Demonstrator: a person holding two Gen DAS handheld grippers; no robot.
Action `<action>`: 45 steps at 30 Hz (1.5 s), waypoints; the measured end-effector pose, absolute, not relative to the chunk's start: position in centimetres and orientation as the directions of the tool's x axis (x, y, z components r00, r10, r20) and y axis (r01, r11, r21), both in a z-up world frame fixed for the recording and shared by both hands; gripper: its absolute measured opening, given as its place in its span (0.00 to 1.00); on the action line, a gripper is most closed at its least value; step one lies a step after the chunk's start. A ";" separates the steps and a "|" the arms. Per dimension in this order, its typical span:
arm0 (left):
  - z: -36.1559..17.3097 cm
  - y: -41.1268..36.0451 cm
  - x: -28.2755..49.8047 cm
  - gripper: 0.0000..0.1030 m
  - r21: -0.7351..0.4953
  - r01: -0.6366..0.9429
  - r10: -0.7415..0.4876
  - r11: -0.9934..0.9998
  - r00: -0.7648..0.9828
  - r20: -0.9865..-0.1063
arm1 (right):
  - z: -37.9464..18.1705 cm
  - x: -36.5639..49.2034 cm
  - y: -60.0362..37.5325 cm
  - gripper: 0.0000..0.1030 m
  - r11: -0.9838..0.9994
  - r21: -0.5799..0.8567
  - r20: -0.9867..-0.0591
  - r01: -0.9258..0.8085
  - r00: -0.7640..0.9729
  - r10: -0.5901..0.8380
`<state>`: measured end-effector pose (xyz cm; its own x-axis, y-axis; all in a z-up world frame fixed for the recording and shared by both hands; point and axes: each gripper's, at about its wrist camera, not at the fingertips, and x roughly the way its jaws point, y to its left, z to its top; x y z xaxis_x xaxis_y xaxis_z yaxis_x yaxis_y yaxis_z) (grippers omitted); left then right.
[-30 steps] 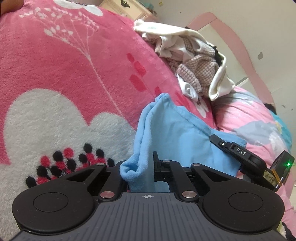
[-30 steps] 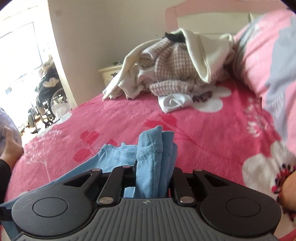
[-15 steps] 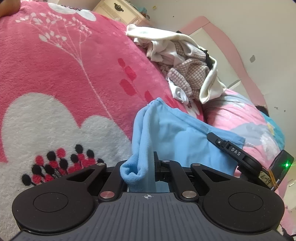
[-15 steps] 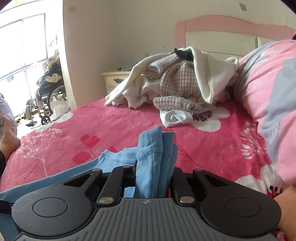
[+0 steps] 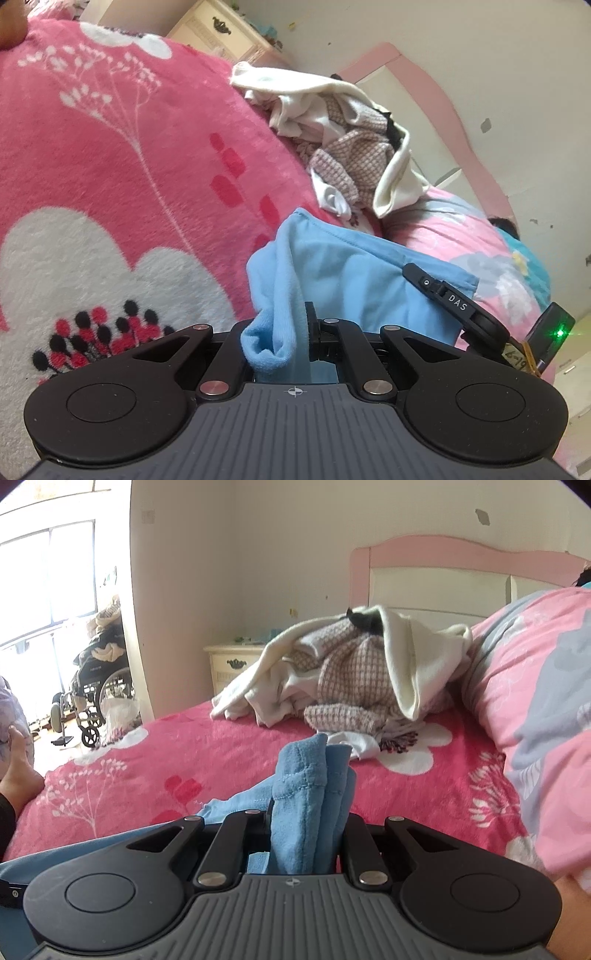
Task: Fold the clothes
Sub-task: 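Lift the folded blue shirt off the bedspread with both grippers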
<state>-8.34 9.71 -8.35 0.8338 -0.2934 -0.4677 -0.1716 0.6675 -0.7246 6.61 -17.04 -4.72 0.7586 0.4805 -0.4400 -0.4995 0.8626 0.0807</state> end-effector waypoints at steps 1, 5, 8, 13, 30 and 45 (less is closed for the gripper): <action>-8.0 9.6 -8.3 0.04 -0.724 -0.167 -0.292 0.669 0.837 -0.463 | -4.4 6.6 -17.1 0.13 0.863 0.082 -0.434 -0.499 0.762 0.482; -6.1 9.2 -8.3 0.04 -0.729 -0.145 -0.290 0.669 0.852 -0.436 | -2.7 6.4 -17.6 0.13 0.861 0.085 -0.403 -0.502 0.772 0.491; -4.3 8.7 -8.3 0.04 -0.726 -0.120 -0.286 0.677 0.866 -0.410 | -0.9 6.2 -18.1 0.13 0.858 0.080 -0.368 -0.508 0.784 0.499; -0.5 7.5 -8.6 0.04 -0.715 -0.079 -0.274 0.694 0.890 -0.364 | 2.7 5.6 -19.6 0.13 0.852 0.102 -0.293 -0.514 0.803 0.519; 8.2 2.9 -14.3 0.03 -0.795 0.136 -0.380 0.591 0.917 -0.125 | 12.4 -3.2 -27.5 0.13 0.846 0.164 -0.093 -0.506 0.846 0.524; 6.6 9.5 -14.7 0.03 -0.889 0.200 -0.375 0.412 0.926 0.035 | 18.5 -2.8 -16.3 0.13 0.772 -0.025 -0.094 -0.635 0.770 0.631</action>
<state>-14.75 9.46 6.64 0.9263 -0.3751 0.0348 0.2002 0.4120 -0.8889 -2.79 -16.29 18.52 0.7704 0.6307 -0.0938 -0.6351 0.7721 -0.0248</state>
